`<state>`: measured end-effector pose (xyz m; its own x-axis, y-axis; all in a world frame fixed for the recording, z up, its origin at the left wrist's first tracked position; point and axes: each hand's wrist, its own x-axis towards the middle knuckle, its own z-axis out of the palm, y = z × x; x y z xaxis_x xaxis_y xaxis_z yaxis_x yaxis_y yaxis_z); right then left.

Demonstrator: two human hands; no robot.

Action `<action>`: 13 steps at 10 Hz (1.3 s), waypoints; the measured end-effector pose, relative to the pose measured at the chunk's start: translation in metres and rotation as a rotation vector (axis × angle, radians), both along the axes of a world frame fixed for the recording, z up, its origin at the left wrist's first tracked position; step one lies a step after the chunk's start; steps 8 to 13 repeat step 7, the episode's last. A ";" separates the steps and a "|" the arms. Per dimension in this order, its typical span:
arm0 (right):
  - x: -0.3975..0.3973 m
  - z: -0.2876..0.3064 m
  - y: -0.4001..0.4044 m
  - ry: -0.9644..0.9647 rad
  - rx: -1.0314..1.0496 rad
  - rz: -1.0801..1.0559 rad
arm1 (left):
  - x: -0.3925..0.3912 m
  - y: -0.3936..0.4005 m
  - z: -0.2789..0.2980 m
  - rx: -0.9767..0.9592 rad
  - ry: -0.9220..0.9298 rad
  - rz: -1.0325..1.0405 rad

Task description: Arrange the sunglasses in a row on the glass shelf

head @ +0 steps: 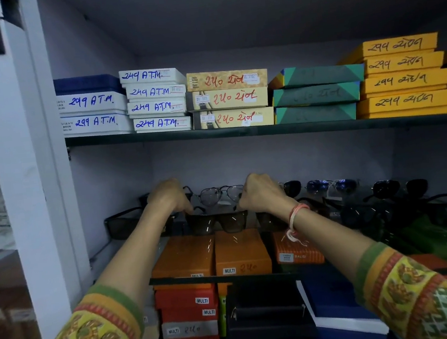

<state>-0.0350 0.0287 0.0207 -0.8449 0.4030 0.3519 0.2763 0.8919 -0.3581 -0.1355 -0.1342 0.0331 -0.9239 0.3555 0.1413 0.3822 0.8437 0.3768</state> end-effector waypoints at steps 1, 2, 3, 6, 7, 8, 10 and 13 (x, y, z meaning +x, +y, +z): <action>-0.002 0.000 0.000 -0.011 -0.004 -0.013 | -0.001 -0.001 0.000 0.000 0.010 0.003; -0.003 0.000 -0.003 -0.032 -0.006 -0.030 | 0.001 -0.002 0.001 0.001 0.004 0.001; -0.002 0.001 -0.005 -0.030 0.013 -0.064 | 0.004 -0.001 0.001 -0.011 -0.003 0.004; 0.046 0.022 0.016 0.179 -0.149 -0.087 | 0.043 -0.005 -0.002 0.189 0.354 0.012; 0.099 0.030 0.017 0.282 -0.176 -0.049 | 0.083 -0.007 -0.014 0.383 0.654 -0.215; 0.099 0.030 0.017 0.282 -0.176 -0.049 | 0.083 -0.007 -0.014 0.383 0.654 -0.215; 0.099 0.030 0.017 0.282 -0.176 -0.049 | 0.083 -0.007 -0.014 0.383 0.654 -0.215; 0.099 0.030 0.017 0.282 -0.176 -0.049 | 0.083 -0.007 -0.014 0.383 0.654 -0.215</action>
